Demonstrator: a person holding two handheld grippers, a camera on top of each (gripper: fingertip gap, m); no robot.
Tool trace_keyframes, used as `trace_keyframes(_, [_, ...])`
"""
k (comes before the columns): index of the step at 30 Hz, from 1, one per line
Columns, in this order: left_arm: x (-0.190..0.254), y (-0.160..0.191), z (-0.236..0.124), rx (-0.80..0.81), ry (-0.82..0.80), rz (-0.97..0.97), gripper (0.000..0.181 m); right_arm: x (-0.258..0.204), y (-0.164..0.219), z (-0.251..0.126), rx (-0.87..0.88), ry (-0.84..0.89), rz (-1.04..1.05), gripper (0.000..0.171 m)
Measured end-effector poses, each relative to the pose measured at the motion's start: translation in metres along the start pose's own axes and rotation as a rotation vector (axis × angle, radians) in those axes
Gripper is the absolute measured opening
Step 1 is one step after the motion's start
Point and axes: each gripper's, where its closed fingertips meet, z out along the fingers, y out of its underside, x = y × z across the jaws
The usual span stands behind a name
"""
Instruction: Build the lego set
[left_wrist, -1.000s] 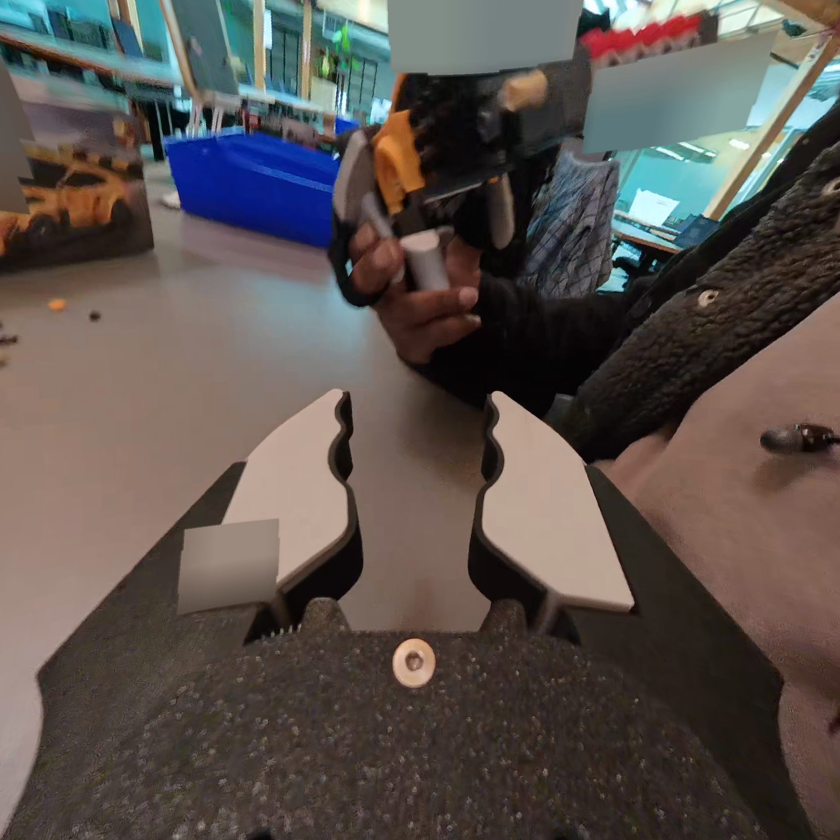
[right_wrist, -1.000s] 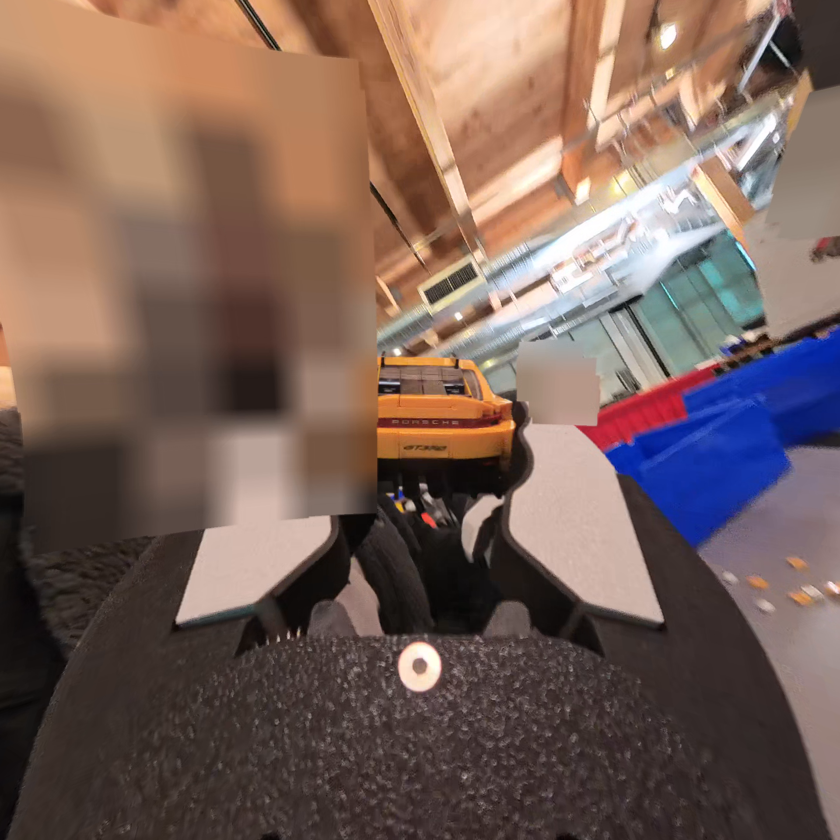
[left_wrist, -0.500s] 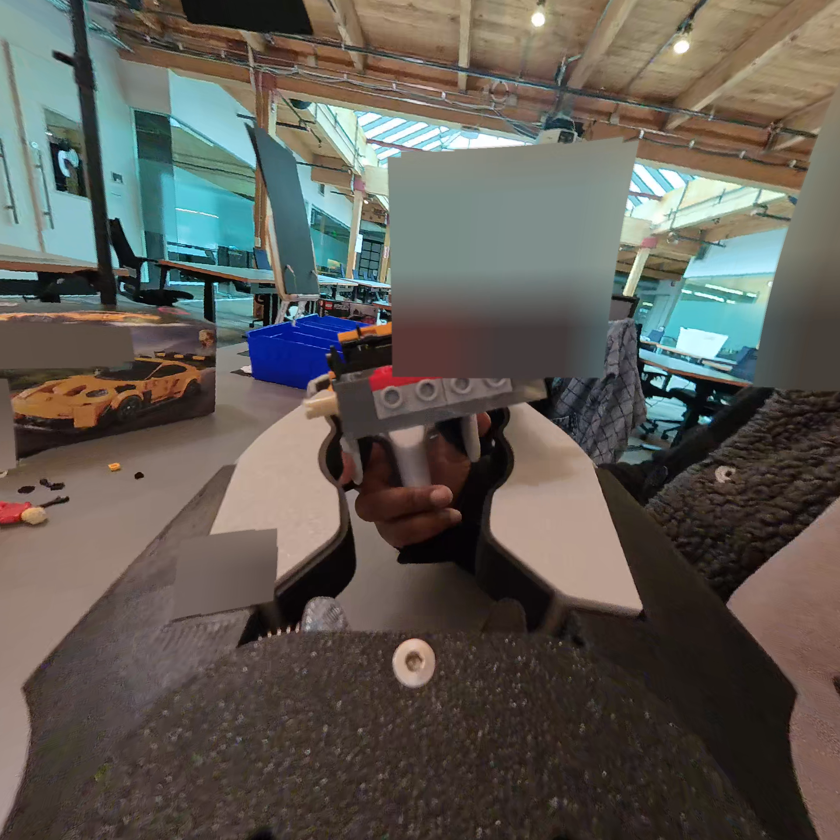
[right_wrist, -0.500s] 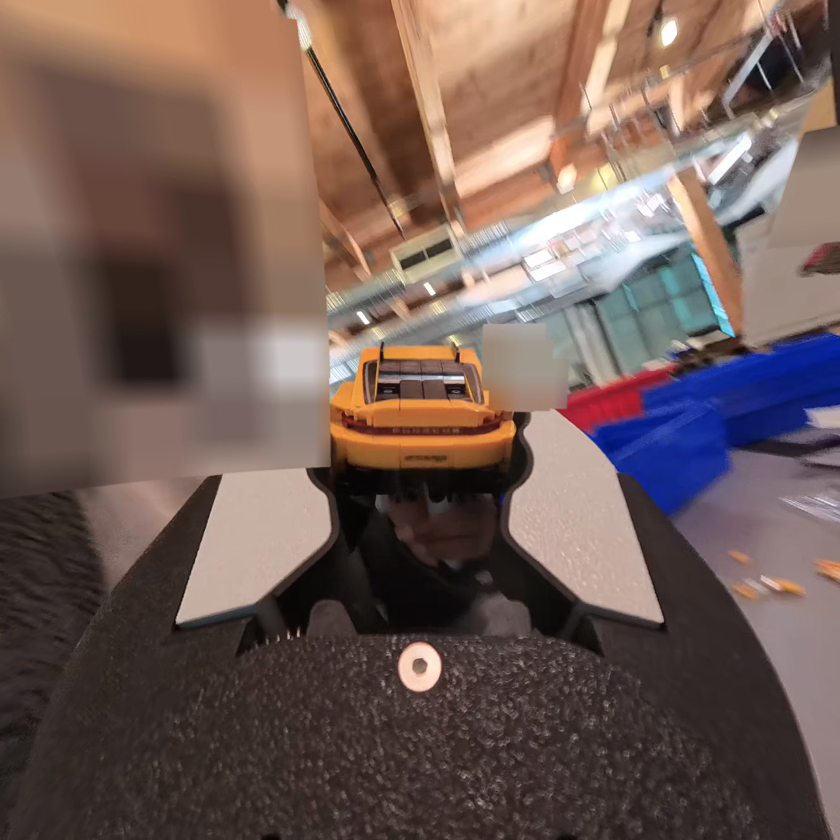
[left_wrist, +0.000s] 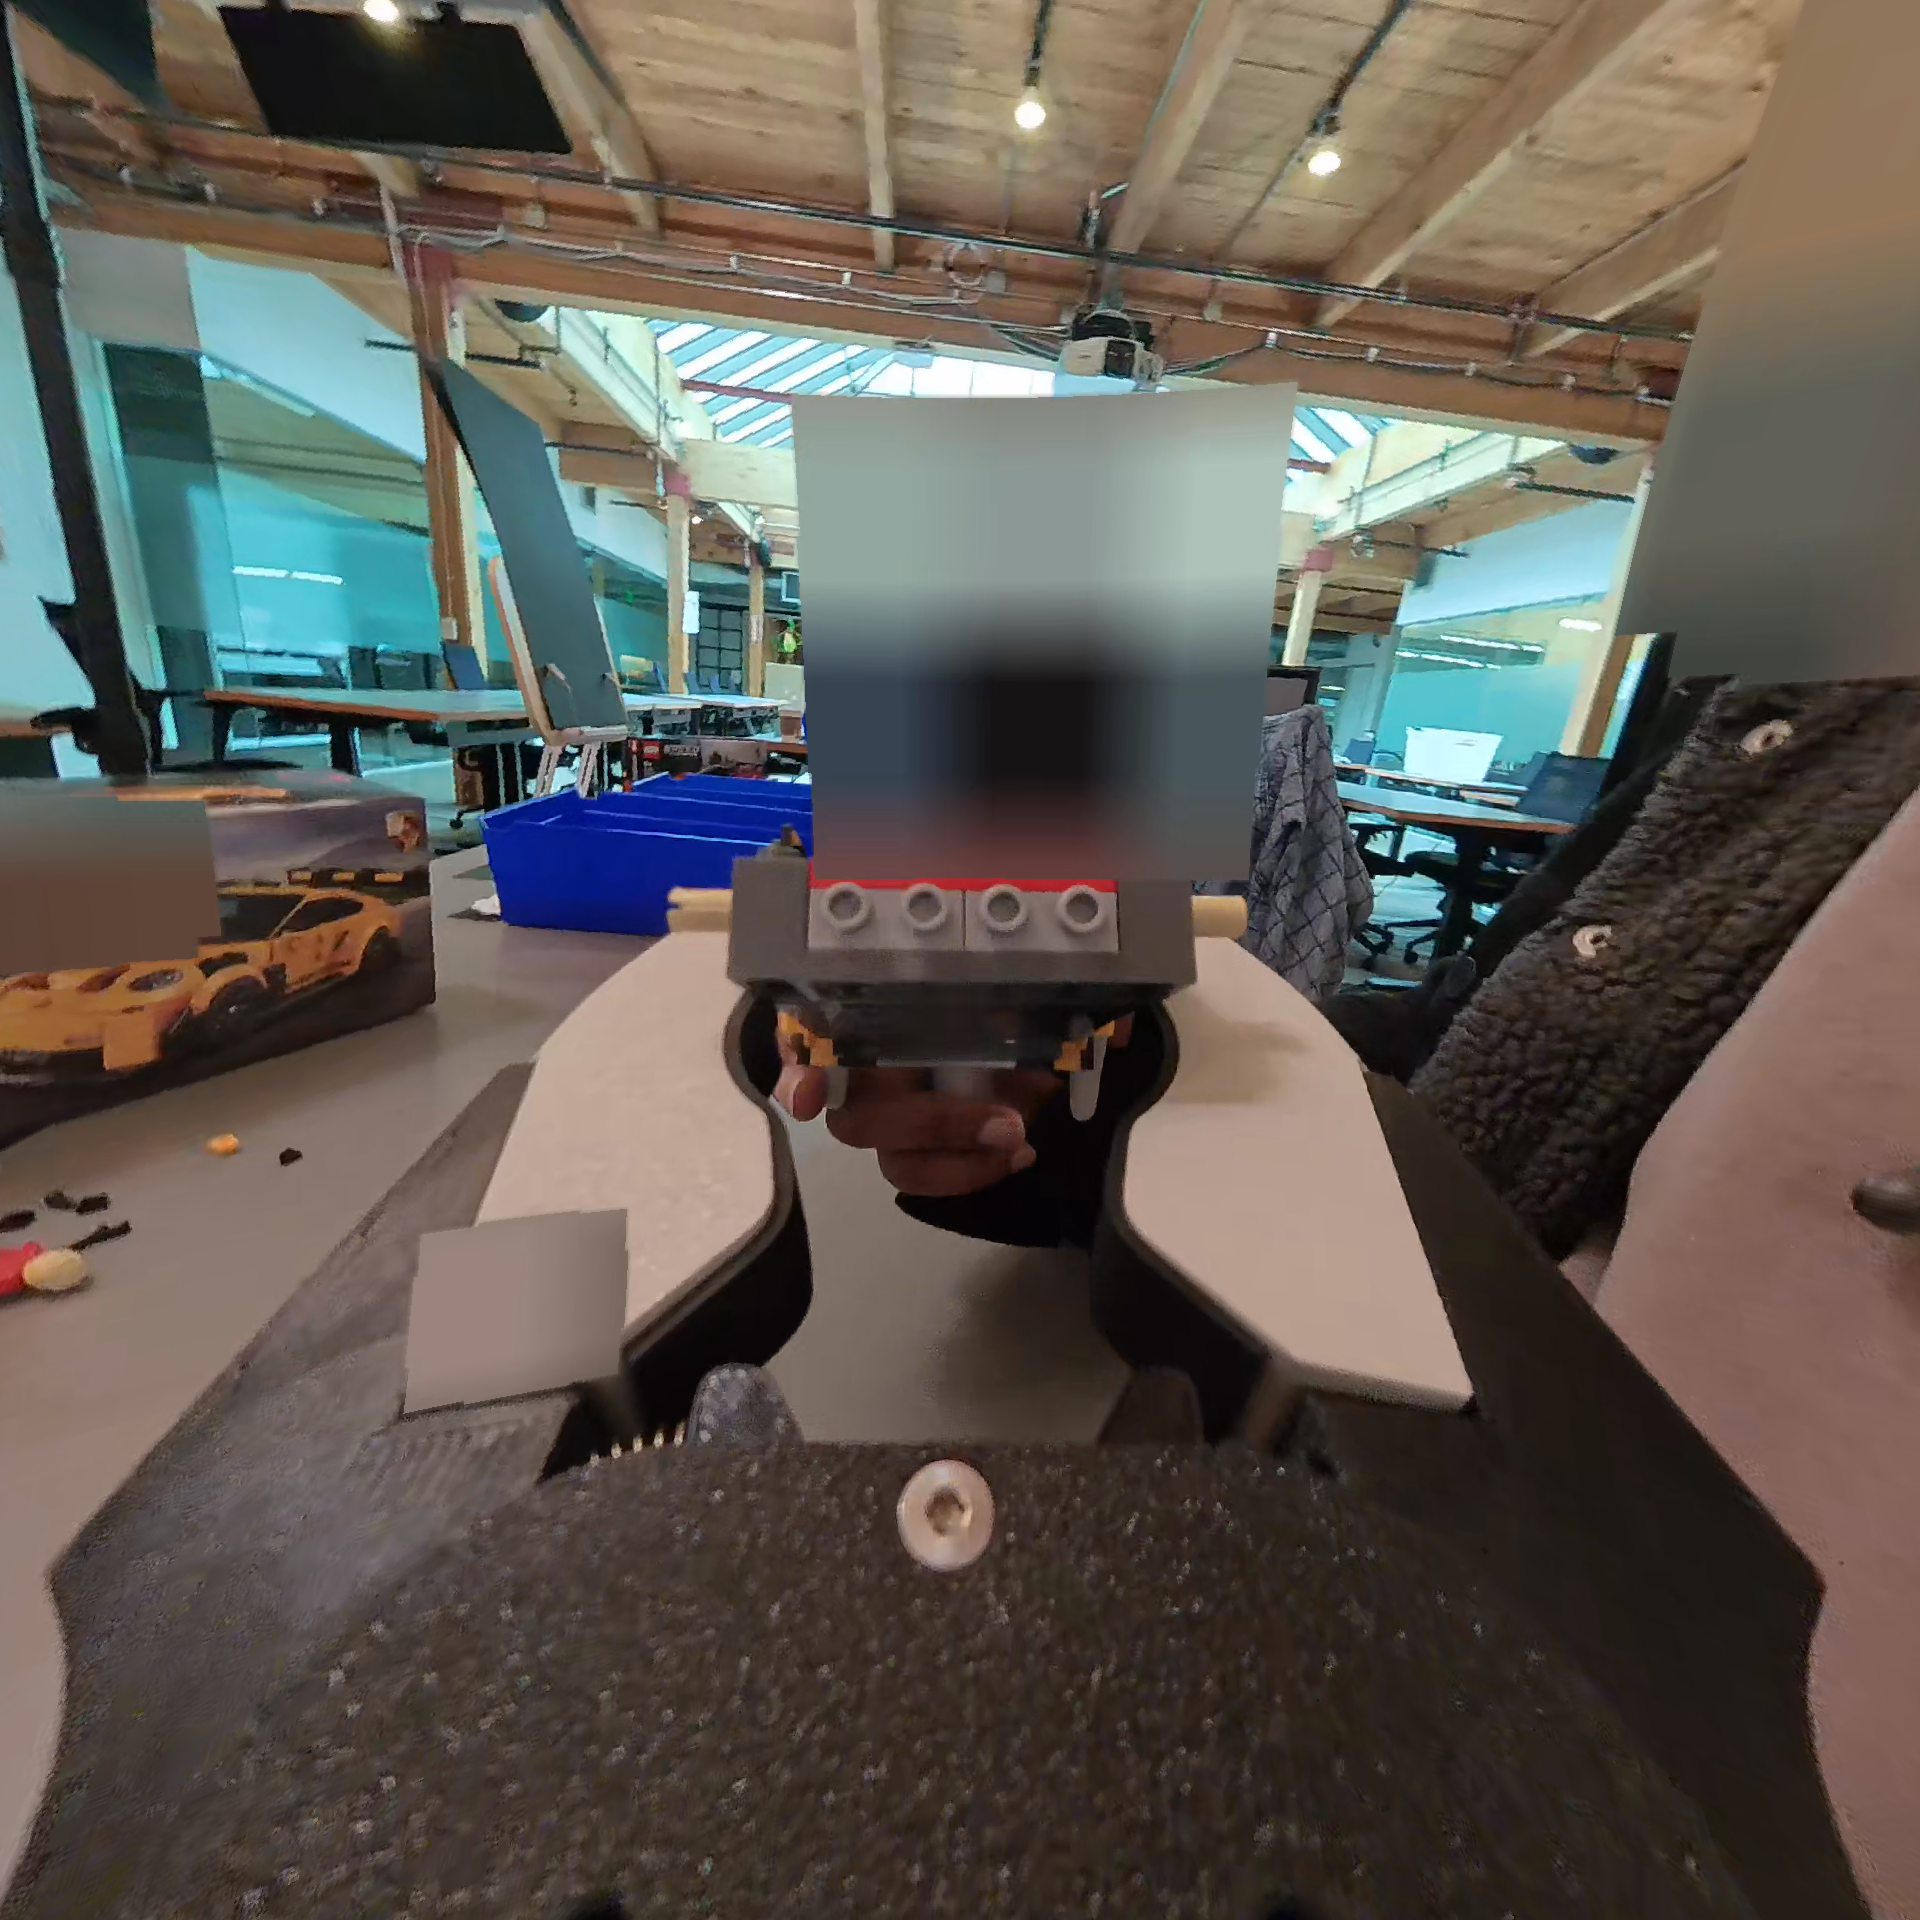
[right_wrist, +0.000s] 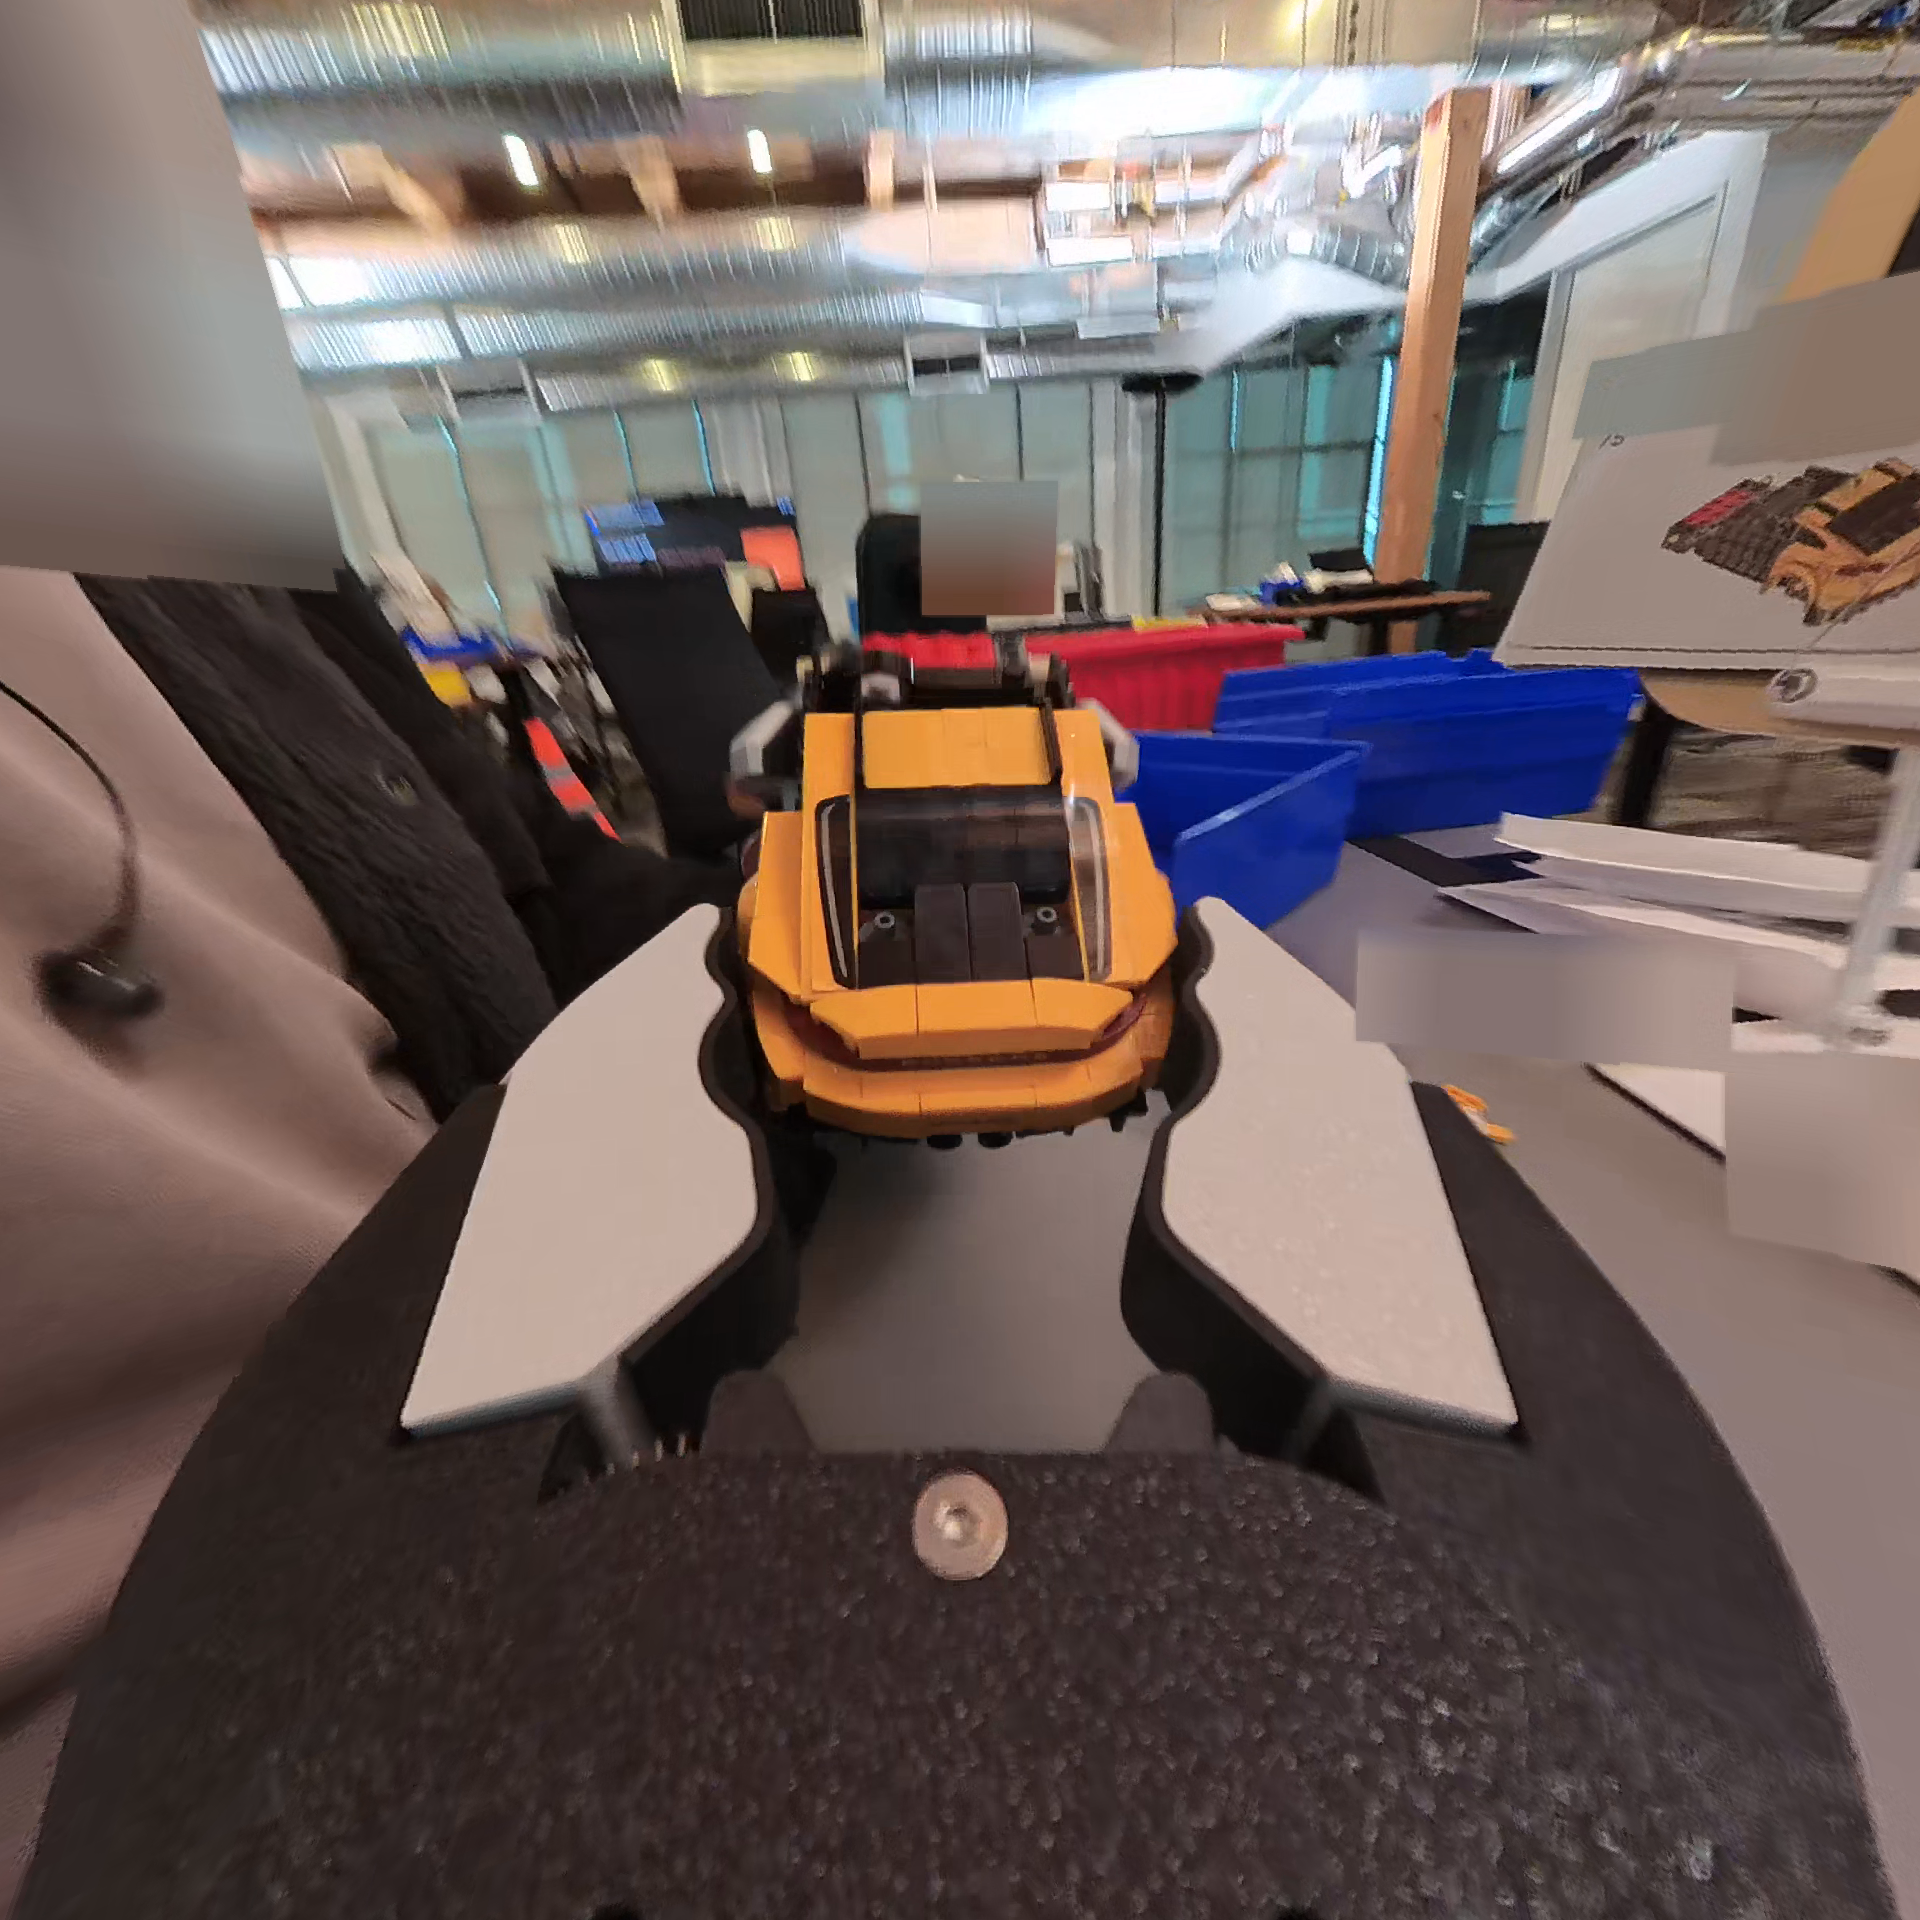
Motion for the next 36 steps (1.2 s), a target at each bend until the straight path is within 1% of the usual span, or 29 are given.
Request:
trace_keyframes(3, [0.004,-0.001,-0.008,0.003,0.070,0.038,0.065,-0.003,0.010,0.009,-0.076,0.047,-0.089,0.079])
trace_keyframes(5, [0.004,-0.002,-0.014,0.024,0.111,0.015,0.065,-0.001,0.012,0.015,-0.110,0.091,-0.099,0.079])
trace_keyframes(8, [-0.004,-0.006,-0.021,0.085,0.144,-0.106,0.065,0.001,0.011,0.020,-0.136,0.171,-0.066,0.078])
trace_keyframes(11, [-0.014,-0.004,-0.022,0.137,0.154,-0.230,0.065,0.007,0.011,0.018,-0.151,0.246,-0.093,0.079])
trace_keyframes(13, [-0.022,-0.003,-0.022,0.170,0.150,-0.301,0.065,0.009,0.006,0.014,-0.138,0.286,-0.145,0.071])
trace_keyframes(15, [-0.030,-0.008,-0.023,0.223,0.155,-0.364,0.064,0.011,0.002,0.008,-0.138,0.324,-0.165,0.074])
trace_keyframes(17, [-0.036,-0.015,-0.026,0.279,0.154,-0.405,0.065,0.011,0.002,0.002,-0.138,0.351,-0.151,0.077])
trace_keyframes(21, [-0.042,-0.026,-0.029,0.350,0.158,-0.452,0.064,0.010,0.007,-0.007,-0.132,0.408,-0.074,0.075])
trace_keyframes(24, [-0.043,-0.032,-0.027,0.374,0.145,-0.443,0.064,0.010,0.032,0.000,-0.189,0.429,0.051,0.080])
trace_keyframes(27, [-0.042,-0.038,-0.021,0.406,0.151,-0.453,0.065,0.009,0.043,0.011,-0.141,0.446,0.147,0.083])
trace_keyframes(32, [-0.031,-0.025,0.004,0.347,0.157,-0.459,0.064,0.012,0.027,0.020,0.031,0.428,0.243,0.084])
trace_keyframes(36, [-0.023,-0.018,0.011,0.258,0.150,-0.409,0.064,0.008,0.018,0.006,0.051,0.415,0.219,0.084])
